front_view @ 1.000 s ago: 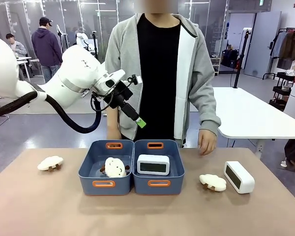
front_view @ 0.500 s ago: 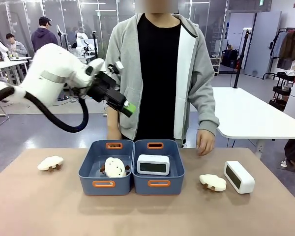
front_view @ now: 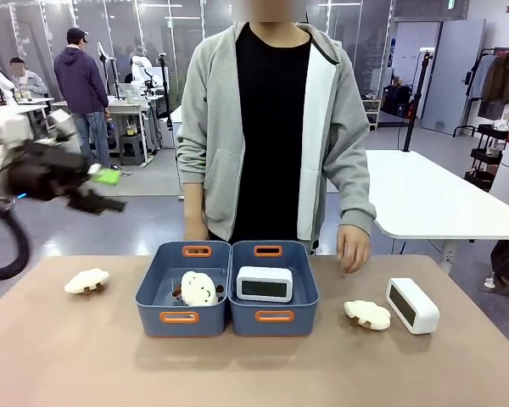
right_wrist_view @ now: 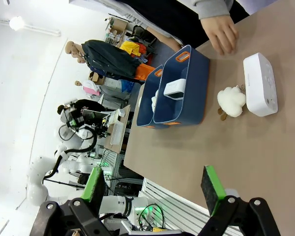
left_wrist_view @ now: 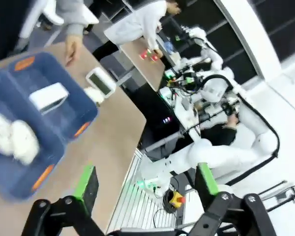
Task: Sort the digital clocks into the basket.
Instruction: Pick up the Digital clock from the table and place it into the empty Plastic storage basket.
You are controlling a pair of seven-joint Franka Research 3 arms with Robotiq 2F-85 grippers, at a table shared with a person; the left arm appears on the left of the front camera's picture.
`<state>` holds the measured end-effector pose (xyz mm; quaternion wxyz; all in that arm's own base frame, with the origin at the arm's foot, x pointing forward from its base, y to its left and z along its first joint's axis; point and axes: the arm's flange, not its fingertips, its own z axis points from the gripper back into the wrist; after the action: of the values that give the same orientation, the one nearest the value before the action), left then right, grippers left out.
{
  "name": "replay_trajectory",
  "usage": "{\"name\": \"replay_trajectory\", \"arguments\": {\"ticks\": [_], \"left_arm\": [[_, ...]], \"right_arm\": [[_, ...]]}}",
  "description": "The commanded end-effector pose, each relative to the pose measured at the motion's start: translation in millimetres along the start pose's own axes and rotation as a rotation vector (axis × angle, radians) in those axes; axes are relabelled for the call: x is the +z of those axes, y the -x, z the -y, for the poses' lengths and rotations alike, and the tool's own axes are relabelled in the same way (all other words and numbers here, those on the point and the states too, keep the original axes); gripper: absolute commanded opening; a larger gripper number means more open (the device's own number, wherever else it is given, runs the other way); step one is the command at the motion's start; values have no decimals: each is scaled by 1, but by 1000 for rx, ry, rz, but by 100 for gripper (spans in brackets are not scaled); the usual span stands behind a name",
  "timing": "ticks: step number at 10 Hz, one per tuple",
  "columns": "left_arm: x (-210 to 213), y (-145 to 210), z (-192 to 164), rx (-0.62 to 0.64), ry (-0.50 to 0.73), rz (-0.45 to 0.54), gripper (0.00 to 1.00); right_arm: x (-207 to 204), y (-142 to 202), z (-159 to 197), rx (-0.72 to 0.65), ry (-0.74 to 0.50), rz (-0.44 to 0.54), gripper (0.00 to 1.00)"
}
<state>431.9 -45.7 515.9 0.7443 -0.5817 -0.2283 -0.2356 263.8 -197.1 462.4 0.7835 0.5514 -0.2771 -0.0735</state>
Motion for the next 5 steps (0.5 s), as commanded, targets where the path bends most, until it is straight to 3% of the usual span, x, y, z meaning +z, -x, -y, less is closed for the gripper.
{"name": "replay_trajectory", "arguments": {"ticks": [1, 2, 5], "left_arm": [[47, 40, -6, 73, -67, 93, 100], [75, 65, -18, 66, -61, 153, 100], [138, 149, -23, 208, -169, 365, 100]], "right_arm": [[2, -1, 0, 16, -10, 7, 100], [2, -1, 0, 16, -10, 7, 100], [2, -1, 0, 16, -10, 7, 100]]}}
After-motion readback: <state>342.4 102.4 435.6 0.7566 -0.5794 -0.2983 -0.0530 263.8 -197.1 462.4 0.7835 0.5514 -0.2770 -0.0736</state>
